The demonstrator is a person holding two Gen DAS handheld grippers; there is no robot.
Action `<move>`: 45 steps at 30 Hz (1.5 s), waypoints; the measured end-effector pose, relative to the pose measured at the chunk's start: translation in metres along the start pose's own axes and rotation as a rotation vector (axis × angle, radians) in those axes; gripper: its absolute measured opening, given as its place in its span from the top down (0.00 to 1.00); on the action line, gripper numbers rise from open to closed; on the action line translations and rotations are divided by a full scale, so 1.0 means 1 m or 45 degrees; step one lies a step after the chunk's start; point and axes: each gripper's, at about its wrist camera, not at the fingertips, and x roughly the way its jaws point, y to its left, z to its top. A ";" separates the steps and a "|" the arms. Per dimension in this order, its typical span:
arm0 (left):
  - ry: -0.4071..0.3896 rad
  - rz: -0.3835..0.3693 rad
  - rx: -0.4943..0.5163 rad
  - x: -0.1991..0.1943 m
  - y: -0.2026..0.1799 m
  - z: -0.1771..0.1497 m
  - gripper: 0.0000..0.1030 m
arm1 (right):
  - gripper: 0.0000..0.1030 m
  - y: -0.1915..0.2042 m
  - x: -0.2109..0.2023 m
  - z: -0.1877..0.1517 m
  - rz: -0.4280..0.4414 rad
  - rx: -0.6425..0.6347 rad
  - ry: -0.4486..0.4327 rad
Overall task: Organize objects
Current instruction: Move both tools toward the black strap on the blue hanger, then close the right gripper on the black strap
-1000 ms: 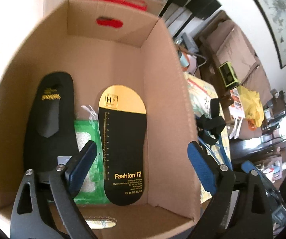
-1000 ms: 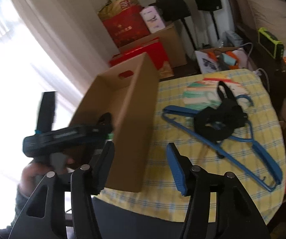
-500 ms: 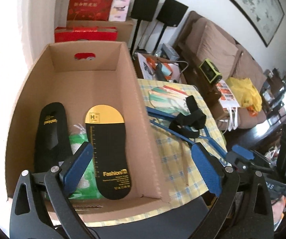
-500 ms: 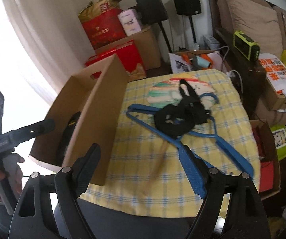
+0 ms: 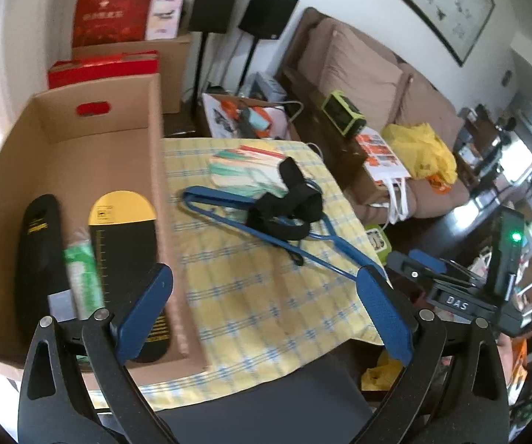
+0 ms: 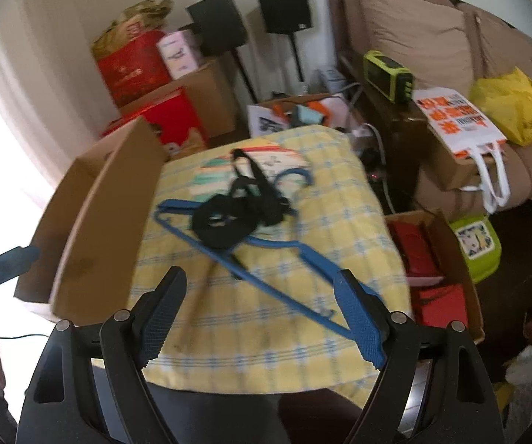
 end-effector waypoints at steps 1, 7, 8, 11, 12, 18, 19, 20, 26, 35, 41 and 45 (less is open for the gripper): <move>0.002 0.000 0.006 0.002 -0.003 -0.001 0.03 | 0.19 -0.005 0.001 -0.001 -0.008 0.010 0.004; 0.040 -0.028 0.021 0.027 -0.024 0.004 0.04 | 0.19 -0.025 0.004 -0.004 -0.027 0.039 0.010; 0.047 -0.022 0.023 0.031 -0.027 0.007 0.04 | 0.19 -0.027 0.005 -0.003 -0.026 0.039 0.011; 0.064 -0.007 0.023 0.048 -0.034 0.015 0.04 | 0.19 -0.029 0.009 0.003 -0.021 0.045 0.009; 0.071 -0.001 0.021 0.053 -0.036 0.018 0.04 | 0.19 -0.030 0.011 0.005 -0.019 0.046 0.008; 0.104 0.024 -0.033 0.089 -0.038 0.029 0.04 | 0.20 -0.034 0.031 0.022 0.030 0.065 0.015; 0.102 0.025 -0.041 0.096 -0.039 0.030 0.04 | 0.21 -0.036 0.037 0.025 0.033 0.077 0.014; 0.109 0.030 -0.048 0.105 -0.040 0.032 0.04 | 0.22 -0.037 0.040 0.028 0.033 0.086 0.012; 0.152 0.098 -0.036 0.137 -0.037 0.036 0.04 | 0.27 -0.049 0.058 0.043 0.035 0.153 -0.001; 0.201 0.157 0.015 0.167 -0.035 0.030 0.04 | 0.32 -0.055 0.091 0.069 0.203 0.183 0.078; 0.215 0.179 0.036 0.182 -0.035 0.027 0.04 | 0.32 -0.031 0.122 0.076 0.244 0.085 0.128; 0.217 0.182 0.033 0.188 -0.032 0.026 0.15 | 0.45 -0.024 0.141 0.079 0.262 0.069 0.162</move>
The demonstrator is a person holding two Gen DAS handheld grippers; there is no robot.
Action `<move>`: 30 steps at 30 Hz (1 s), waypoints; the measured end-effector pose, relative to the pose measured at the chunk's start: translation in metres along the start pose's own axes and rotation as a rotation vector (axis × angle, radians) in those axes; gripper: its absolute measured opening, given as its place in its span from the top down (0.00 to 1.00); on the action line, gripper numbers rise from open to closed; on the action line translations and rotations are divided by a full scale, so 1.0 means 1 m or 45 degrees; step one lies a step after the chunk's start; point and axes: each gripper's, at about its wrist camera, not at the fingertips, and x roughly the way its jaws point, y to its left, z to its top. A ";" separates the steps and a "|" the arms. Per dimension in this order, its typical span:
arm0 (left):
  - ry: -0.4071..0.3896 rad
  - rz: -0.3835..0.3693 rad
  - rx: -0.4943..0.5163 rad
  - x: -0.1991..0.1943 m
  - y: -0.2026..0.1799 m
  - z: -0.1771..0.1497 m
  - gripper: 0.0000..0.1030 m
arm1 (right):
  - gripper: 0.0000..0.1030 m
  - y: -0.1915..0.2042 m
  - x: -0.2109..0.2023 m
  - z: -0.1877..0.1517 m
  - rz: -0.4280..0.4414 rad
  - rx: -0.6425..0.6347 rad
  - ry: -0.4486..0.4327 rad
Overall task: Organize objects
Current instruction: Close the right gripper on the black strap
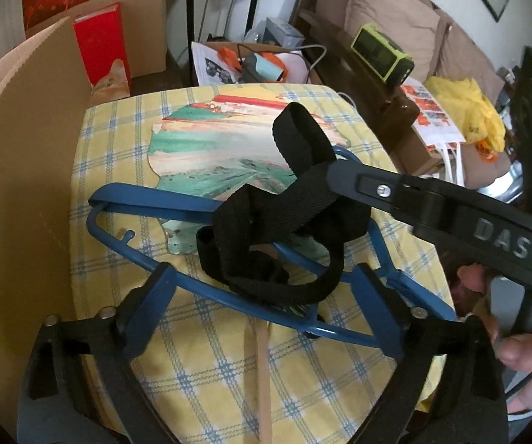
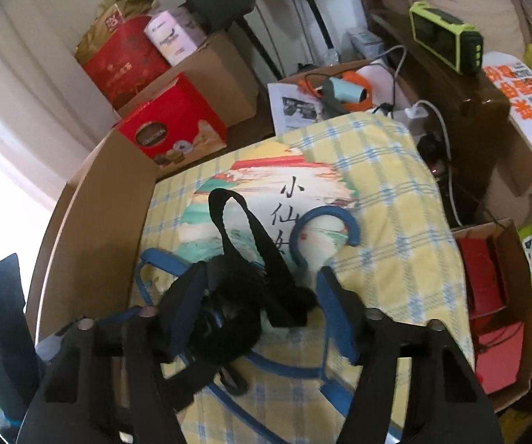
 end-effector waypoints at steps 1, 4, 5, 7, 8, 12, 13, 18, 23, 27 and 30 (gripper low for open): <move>-0.006 0.008 0.006 0.001 0.000 0.000 0.17 | 0.45 0.000 0.004 0.001 -0.001 0.000 0.011; -0.017 0.008 0.022 0.002 0.000 -0.001 0.34 | 0.51 0.002 0.012 0.003 -0.017 -0.028 0.025; -0.013 0.002 0.023 0.002 -0.001 0.000 0.43 | 0.58 0.003 0.014 0.002 -0.014 -0.037 0.030; -0.008 0.007 0.035 0.003 -0.002 0.001 0.46 | 0.71 0.005 0.017 0.002 -0.006 -0.056 0.030; -0.006 0.012 0.047 0.003 -0.004 0.001 0.52 | 0.81 0.007 0.018 0.001 -0.013 -0.080 0.032; -0.017 -0.016 0.064 -0.003 -0.009 0.000 0.74 | 0.88 0.014 0.018 -0.003 -0.043 -0.125 0.021; -0.029 -0.021 0.065 -0.006 -0.010 0.000 0.76 | 0.88 0.012 0.017 -0.005 -0.023 -0.108 0.016; -0.088 -0.075 0.056 -0.026 -0.012 0.004 0.92 | 0.92 0.009 0.009 -0.006 0.055 -0.041 0.001; -0.143 -0.102 0.067 -0.053 -0.014 0.010 0.93 | 0.94 0.018 -0.012 -0.003 0.117 -0.012 -0.062; -0.162 -0.121 0.049 -0.065 -0.010 0.013 0.93 | 0.94 0.030 -0.028 0.001 0.104 -0.047 -0.100; -0.182 -0.138 0.039 -0.078 -0.006 0.016 0.93 | 0.94 0.031 -0.033 0.002 0.131 -0.033 -0.107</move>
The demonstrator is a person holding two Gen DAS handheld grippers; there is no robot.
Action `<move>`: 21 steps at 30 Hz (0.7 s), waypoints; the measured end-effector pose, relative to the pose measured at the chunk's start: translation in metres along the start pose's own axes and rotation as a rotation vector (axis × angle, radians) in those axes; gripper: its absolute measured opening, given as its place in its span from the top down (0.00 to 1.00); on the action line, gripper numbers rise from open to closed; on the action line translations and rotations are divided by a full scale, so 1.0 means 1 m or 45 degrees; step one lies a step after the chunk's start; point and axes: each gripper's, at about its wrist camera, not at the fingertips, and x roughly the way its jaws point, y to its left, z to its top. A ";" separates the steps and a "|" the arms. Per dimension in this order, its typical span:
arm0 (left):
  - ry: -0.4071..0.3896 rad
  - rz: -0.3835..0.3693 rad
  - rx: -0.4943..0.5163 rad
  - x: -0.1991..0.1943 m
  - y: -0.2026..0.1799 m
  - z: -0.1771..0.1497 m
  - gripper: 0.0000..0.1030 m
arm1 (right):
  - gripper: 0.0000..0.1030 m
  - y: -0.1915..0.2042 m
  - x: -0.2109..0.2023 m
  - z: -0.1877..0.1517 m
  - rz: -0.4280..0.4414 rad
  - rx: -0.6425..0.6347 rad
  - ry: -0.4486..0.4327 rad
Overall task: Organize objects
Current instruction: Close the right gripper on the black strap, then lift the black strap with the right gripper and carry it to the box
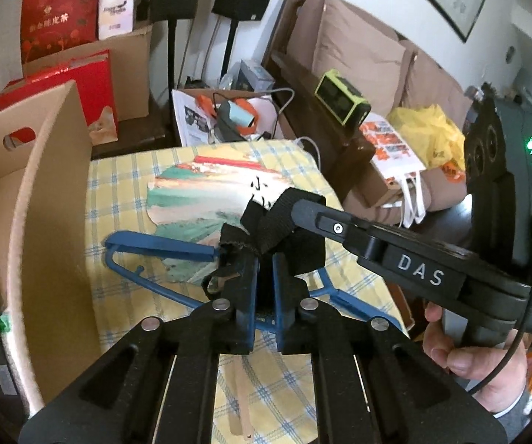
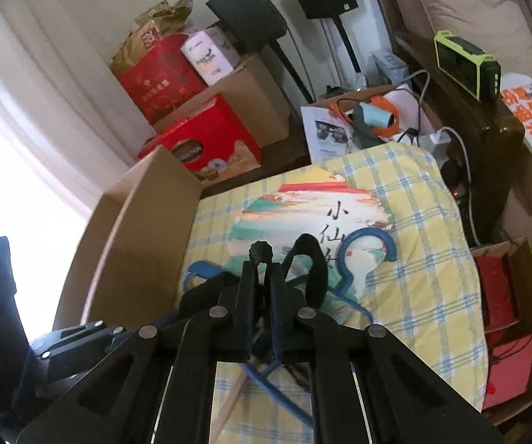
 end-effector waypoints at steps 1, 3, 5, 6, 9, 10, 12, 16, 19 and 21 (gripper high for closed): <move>-0.011 -0.005 0.001 -0.006 0.000 0.002 0.94 | 0.94 0.000 -0.003 0.001 0.016 0.011 -0.004; -0.036 -0.017 0.006 -0.016 -0.001 0.005 0.94 | 0.94 0.003 -0.010 0.002 0.052 0.031 -0.011; -0.066 -0.040 0.008 -0.031 -0.002 0.011 0.94 | 0.94 0.011 -0.019 0.005 0.083 0.024 -0.032; -0.078 -0.051 0.007 -0.036 -0.002 0.014 0.94 | 0.94 0.016 -0.023 0.006 0.087 0.012 -0.044; -0.120 -0.092 0.003 -0.059 -0.003 0.024 0.94 | 0.94 0.030 -0.037 0.010 0.106 -0.020 -0.075; -0.131 -0.101 0.004 -0.066 -0.004 0.027 0.94 | 0.94 0.035 -0.042 0.012 0.113 -0.027 -0.083; -0.154 -0.114 0.012 -0.080 -0.006 0.034 0.94 | 0.94 0.044 -0.051 0.016 0.129 -0.040 -0.100; -0.209 -0.120 0.044 -0.113 -0.011 0.045 0.94 | 0.94 0.064 -0.069 0.024 0.164 -0.052 -0.129; -0.245 -0.118 0.060 -0.130 -0.014 0.047 0.94 | 0.94 0.078 -0.083 0.031 0.182 -0.069 -0.159; -0.265 -0.112 0.069 -0.140 -0.015 0.047 0.94 | 0.94 0.086 -0.090 0.032 0.200 -0.074 -0.169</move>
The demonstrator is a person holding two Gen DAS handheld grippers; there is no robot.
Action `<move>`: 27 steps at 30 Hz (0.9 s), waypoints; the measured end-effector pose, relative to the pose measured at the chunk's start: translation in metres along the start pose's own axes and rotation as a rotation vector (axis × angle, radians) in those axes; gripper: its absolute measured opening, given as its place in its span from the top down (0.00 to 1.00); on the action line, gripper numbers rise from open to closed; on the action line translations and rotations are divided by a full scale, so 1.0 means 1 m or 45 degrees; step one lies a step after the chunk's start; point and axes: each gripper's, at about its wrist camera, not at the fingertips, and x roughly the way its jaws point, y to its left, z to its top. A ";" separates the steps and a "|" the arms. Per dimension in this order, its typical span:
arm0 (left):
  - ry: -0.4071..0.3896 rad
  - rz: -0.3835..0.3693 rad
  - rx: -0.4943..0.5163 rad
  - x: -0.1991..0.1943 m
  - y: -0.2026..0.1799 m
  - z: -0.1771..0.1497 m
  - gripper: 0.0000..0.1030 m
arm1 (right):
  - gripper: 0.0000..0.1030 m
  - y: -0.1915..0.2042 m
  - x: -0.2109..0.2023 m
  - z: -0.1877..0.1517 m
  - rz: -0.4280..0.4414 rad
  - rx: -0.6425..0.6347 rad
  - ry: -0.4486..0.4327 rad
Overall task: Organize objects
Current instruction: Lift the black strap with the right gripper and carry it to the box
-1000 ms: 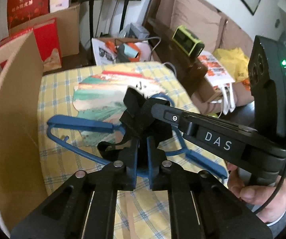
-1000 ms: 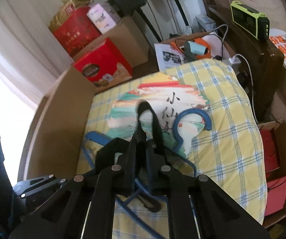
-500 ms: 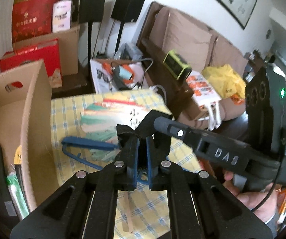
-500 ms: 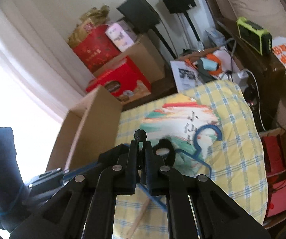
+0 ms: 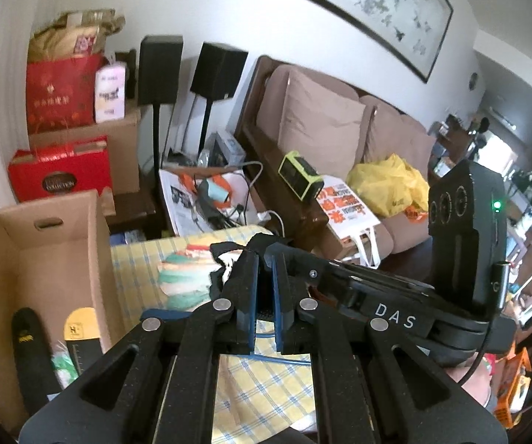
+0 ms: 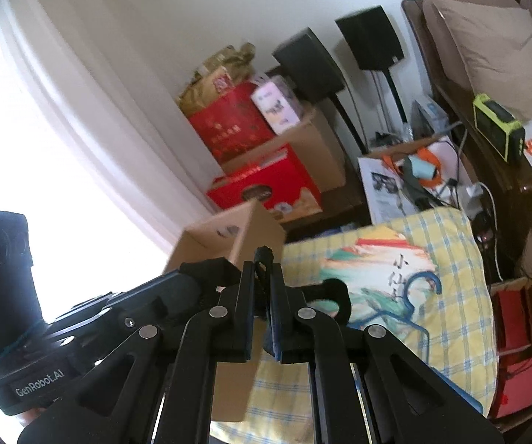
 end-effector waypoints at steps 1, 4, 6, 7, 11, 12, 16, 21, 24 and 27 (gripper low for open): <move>-0.004 0.000 0.004 -0.003 0.000 0.001 0.94 | 0.94 0.004 -0.002 0.002 0.010 0.000 -0.002; -0.009 0.010 0.014 -0.014 0.000 0.003 0.94 | 0.94 0.017 -0.004 0.006 0.023 -0.009 -0.002; -0.011 0.020 0.022 -0.018 0.001 0.004 0.94 | 0.94 0.025 -0.005 0.006 0.023 -0.020 0.006; -0.015 0.031 0.028 -0.022 0.003 0.006 0.94 | 0.94 0.030 -0.004 0.007 0.020 -0.030 0.010; -0.018 0.041 0.017 -0.036 0.013 0.012 0.94 | 0.94 0.049 -0.002 0.011 0.032 -0.052 0.015; -0.019 0.043 0.013 -0.039 0.017 0.014 0.94 | 0.94 0.053 -0.001 0.012 0.042 -0.050 0.018; -0.030 0.059 -0.001 -0.056 0.033 0.021 0.94 | 0.94 0.074 0.004 0.020 0.072 -0.059 0.023; -0.052 0.117 0.002 -0.082 0.054 0.025 0.94 | 0.94 0.105 0.013 0.029 0.110 -0.099 0.040; -0.071 0.142 -0.012 -0.096 0.068 0.026 0.94 | 0.94 0.128 0.021 0.034 0.139 -0.133 0.048; -0.081 0.166 -0.023 -0.105 0.081 0.024 0.94 | 0.94 0.148 0.031 0.035 0.166 -0.169 0.063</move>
